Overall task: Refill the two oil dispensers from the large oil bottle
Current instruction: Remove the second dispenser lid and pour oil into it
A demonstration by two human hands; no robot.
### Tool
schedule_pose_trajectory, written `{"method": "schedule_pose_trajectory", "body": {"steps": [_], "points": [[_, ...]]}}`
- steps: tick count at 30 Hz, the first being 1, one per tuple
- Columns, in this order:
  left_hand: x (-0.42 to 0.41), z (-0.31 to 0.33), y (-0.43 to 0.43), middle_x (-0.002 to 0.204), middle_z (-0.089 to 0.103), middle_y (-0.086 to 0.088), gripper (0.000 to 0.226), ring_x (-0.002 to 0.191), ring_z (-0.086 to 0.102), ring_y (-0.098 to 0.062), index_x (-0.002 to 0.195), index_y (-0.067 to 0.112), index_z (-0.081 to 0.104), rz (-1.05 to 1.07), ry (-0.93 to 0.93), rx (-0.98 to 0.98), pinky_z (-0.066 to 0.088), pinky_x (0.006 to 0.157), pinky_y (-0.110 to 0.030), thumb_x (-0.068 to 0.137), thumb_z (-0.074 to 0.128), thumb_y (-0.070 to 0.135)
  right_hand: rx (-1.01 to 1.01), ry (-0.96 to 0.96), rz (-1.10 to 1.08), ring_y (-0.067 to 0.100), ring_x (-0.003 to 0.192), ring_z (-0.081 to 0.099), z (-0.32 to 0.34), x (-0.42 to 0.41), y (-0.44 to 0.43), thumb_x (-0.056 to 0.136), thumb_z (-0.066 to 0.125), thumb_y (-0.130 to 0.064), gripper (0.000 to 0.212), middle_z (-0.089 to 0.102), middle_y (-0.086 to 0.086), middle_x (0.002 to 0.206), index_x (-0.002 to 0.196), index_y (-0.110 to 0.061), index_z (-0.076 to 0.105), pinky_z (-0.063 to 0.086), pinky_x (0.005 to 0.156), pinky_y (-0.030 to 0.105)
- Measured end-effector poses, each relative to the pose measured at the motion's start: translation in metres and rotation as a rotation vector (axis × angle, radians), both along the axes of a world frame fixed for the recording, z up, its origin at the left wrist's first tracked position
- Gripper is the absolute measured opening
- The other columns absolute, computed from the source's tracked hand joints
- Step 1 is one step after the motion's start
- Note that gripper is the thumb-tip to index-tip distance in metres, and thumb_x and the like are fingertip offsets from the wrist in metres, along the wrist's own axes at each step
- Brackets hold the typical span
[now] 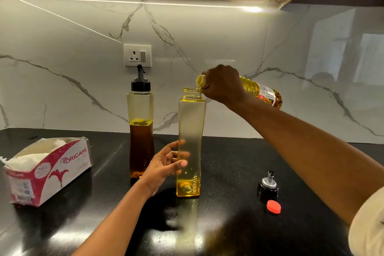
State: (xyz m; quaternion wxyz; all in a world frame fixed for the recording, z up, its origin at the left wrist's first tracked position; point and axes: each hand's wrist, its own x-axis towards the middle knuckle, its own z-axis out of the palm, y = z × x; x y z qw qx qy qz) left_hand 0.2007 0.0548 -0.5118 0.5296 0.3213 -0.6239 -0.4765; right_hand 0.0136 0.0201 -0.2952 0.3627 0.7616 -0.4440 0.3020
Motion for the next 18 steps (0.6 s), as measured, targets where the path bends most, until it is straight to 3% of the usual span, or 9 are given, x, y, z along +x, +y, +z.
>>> {"method": "schedule_pose_trajectory", "body": {"steps": [7, 11, 18], "points": [[0.0001, -0.0003, -0.0009, 0.117, 0.067, -0.009, 0.068, 0.112, 0.063, -0.029, 0.127, 0.038, 0.056, 0.003, 0.002, -0.003, 0.056, 0.087, -0.037, 0.064, 0.082, 0.036, -0.044, 0.081, 0.015, 0.029, 0.081, 0.065, 0.0039, -0.0030, -0.0021, 0.083, 0.054, -0.028, 0.021, 0.069, 0.008, 0.087, 0.088, -0.012, 0.067, 0.038, 0.064, 0.027], [-0.0006, 0.0003, -0.0005, 0.117, 0.067, -0.009, 0.078, 0.112, 0.063, -0.029, 0.127, 0.036, 0.056, 0.006, 0.005, -0.002, 0.055, 0.089, -0.039, 0.057, 0.088, 0.045, -0.059, 0.100, 0.059, 0.028, 0.080, 0.064, 0.0051, -0.0043, -0.0013, 0.083, 0.054, -0.027, 0.021, 0.069, 0.008, 0.087, 0.087, -0.011, 0.067, 0.037, 0.063, 0.027], [-0.0002, -0.0005, -0.0007, 0.117, 0.067, -0.009, 0.066, 0.112, 0.062, -0.030, 0.125, 0.039, 0.057, 0.006, 0.005, -0.005, 0.055, 0.088, -0.039, 0.064, 0.082, 0.035, -0.102, 0.176, 0.075, 0.027, 0.083, 0.064, 0.0088, -0.0043, -0.0012, 0.085, 0.053, -0.029, 0.024, 0.069, 0.008, 0.090, 0.089, -0.009, 0.067, 0.038, 0.067, 0.029]]}}
